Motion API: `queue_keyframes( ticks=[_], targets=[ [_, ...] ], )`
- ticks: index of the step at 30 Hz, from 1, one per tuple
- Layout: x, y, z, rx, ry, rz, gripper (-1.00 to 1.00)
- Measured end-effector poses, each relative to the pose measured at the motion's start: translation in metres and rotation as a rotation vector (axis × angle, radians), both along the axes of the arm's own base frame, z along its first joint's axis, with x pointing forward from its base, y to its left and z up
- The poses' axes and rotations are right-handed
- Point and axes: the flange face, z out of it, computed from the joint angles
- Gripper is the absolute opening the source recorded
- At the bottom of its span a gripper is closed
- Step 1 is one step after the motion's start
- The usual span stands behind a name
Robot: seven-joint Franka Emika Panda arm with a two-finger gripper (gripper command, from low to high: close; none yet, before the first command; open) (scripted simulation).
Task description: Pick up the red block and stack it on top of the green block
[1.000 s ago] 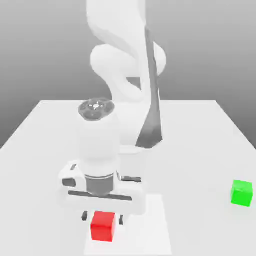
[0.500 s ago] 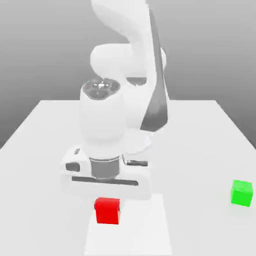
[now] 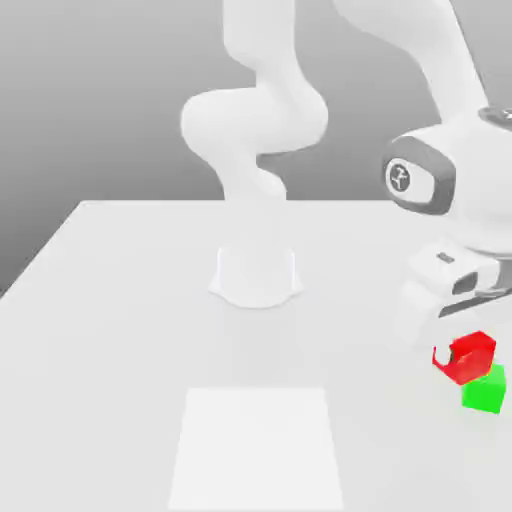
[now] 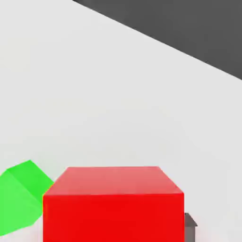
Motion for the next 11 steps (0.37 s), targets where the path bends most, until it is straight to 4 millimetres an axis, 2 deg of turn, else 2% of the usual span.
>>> queue_keyframes(
  ticks=[1,2,7,8,11],
  targets=[
    [-0.016,0.016,0.002,-0.002,-0.002,0.040,-1.00],
    [-0.019,0.021,-0.001,-0.003,-0.004,0.047,-1.00],
    [-0.020,0.024,-0.046,-0.004,-0.007,0.046,-1.00],
    [-0.021,0.023,-0.056,-0.004,-0.006,0.047,1.00],
    [-0.021,0.023,-0.056,-0.004,-0.006,0.047,1.00]
  ],
)
